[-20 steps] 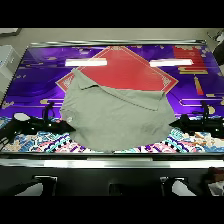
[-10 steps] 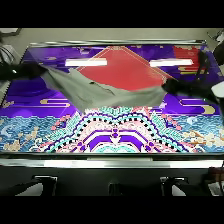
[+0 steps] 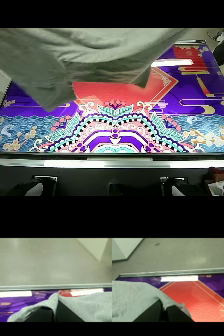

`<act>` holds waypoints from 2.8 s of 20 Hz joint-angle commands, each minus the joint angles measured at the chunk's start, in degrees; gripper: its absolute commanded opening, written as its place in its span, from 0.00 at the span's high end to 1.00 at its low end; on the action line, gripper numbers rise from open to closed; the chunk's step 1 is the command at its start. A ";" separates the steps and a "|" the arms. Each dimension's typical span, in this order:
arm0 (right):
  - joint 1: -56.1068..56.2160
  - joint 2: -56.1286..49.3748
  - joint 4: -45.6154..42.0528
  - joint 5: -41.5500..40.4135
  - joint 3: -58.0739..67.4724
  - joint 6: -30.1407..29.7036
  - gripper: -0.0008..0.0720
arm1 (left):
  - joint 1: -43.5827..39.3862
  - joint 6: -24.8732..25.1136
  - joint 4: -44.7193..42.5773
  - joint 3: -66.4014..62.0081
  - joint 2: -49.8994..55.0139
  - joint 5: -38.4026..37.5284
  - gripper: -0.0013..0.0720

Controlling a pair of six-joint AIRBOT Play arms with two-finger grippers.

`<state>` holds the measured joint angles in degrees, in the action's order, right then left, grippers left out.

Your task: Fold the clothes and pants, and hang the long-sleeved shirts on hangers.

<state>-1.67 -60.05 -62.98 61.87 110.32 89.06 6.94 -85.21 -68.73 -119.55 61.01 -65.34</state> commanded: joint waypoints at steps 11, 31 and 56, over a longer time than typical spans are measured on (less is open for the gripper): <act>0.15 -6.32 -1.01 20.74 5.11 10.19 0.95 | -0.02 -6.01 -4.07 10.36 1.42 -10.69 0.96; -3.98 -50.03 -5.20 7.45 5.18 1.88 0.36 | -1.18 3.65 9.20 1.79 53.75 -1.70 0.21; -22.43 -13.29 14.75 13.62 -77.72 -29.70 0.33 | 7.50 -5.03 4.26 11.06 36.83 -24.26 0.24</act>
<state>-24.05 -73.89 -48.34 77.58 34.76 60.45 14.70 -90.24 -64.45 -108.51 97.86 -89.45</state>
